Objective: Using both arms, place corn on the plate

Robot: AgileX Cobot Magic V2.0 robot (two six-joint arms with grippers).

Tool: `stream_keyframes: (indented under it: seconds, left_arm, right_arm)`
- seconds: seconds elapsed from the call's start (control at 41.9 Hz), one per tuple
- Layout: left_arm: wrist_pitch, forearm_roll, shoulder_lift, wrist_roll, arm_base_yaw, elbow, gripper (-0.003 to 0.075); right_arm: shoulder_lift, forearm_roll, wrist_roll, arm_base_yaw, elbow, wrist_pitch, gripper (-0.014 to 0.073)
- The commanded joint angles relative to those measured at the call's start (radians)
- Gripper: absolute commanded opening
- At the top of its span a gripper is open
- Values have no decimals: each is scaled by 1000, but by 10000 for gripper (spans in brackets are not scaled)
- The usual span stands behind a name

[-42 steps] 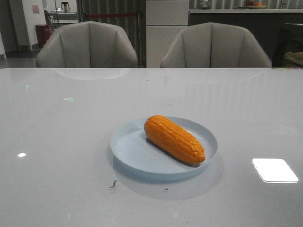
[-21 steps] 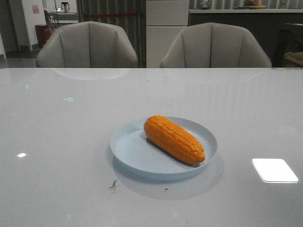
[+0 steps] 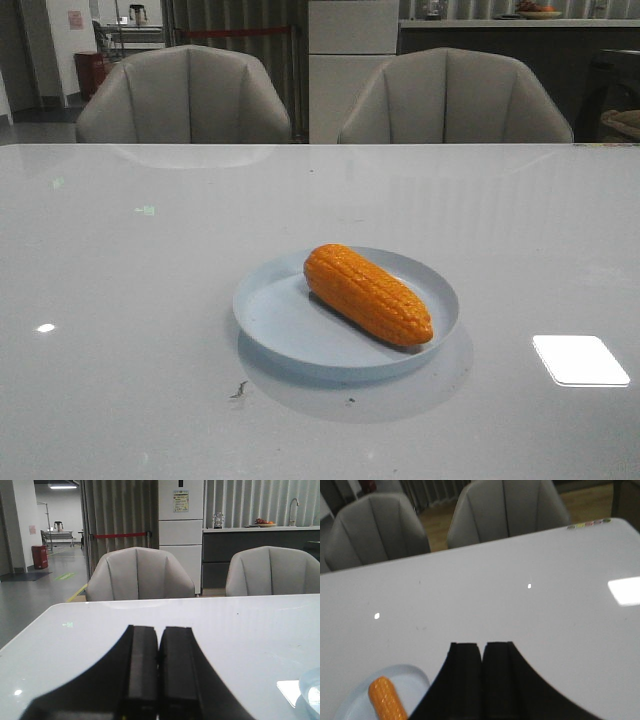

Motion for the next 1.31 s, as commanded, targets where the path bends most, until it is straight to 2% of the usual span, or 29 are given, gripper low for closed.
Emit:
stream_keyframes:
  seconds: [0.0,0.262,0.453,0.572,0.62,1.288]
  left_arm:
    - [-79,1,-19,-8,2,37,94]
    - [-79,1,-19,-8,2,37,94]
    - [-79,1,-19,-8,2,37,94]
    - [-79,1,-19,-8,2,37,94]
    - [-79,1,-19,-8,2,37,94]
    - [-79,1,-19,-8,2,37,94]
  right_arm:
    - [-64,4,-14,-14,58,-181,66]
    - [-321,-58,-14,5,278,-229,66]
    - [-409,-59,-14,6,425,-241,66]
    - [-409,-59,-14,7,523,-316,66]
    - [-409,-59,-14,10,565,-392,66]
    - [-409,-59,-14,11,567,-400,66]
